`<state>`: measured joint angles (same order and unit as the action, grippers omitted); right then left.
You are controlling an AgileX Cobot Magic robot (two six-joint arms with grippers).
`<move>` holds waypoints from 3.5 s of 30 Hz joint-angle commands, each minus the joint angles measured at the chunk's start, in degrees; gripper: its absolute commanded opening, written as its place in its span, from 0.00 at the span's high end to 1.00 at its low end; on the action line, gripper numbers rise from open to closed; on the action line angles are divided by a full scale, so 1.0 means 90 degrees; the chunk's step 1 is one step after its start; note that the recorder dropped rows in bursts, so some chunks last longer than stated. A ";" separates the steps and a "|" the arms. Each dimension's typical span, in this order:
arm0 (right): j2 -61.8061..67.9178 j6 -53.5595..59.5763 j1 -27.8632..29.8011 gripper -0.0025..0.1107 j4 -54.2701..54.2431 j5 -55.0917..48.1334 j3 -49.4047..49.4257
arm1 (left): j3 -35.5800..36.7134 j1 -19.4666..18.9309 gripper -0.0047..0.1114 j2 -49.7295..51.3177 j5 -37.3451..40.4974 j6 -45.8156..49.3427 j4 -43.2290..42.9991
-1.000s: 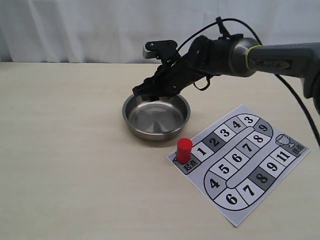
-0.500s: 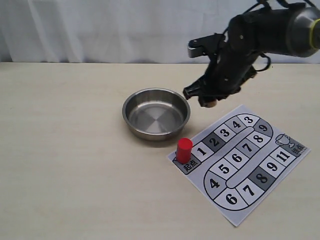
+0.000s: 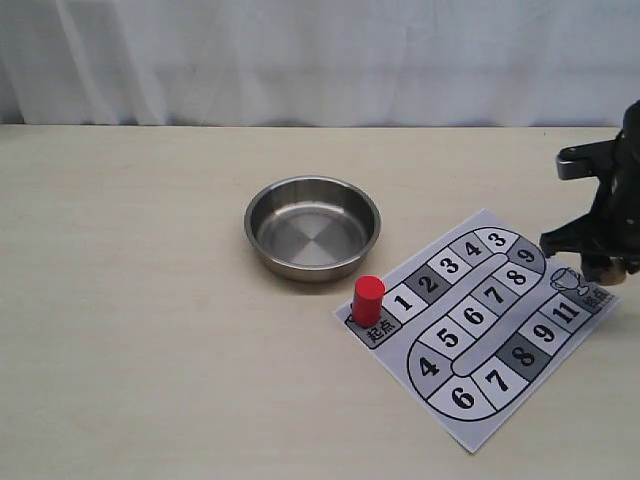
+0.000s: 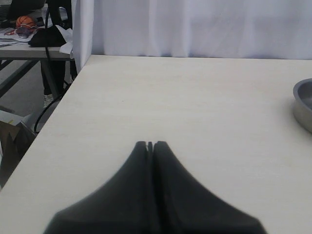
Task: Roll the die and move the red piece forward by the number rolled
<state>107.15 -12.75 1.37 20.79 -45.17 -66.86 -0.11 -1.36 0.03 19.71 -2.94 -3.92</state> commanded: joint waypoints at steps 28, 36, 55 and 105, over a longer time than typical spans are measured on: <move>-0.0075 0.1600 0.0349 0.58 -0.2877 -0.0631 0.0146 | 0.0012 0.0001 0.96 -0.0004 -0.0076 -0.0035 -0.0003; -0.0075 0.1600 0.0349 0.64 -0.2877 -0.0832 0.0146 | 0.0012 0.0001 0.96 -0.0004 -0.0076 -0.0035 -0.0003; -0.0341 0.3180 -0.0796 0.94 -0.4216 -0.1602 0.0104 | 0.0012 0.0001 0.96 -0.0004 -0.0076 -0.0035 0.0008; 0.0474 0.3005 -0.5357 0.94 -0.3826 0.1327 0.0565 | 0.0012 0.0001 0.96 -0.0004 -0.0076 -0.0035 0.0008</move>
<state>111.37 14.14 -46.74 -13.96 -34.53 -61.95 -0.11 -1.36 0.03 19.71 -2.94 -3.92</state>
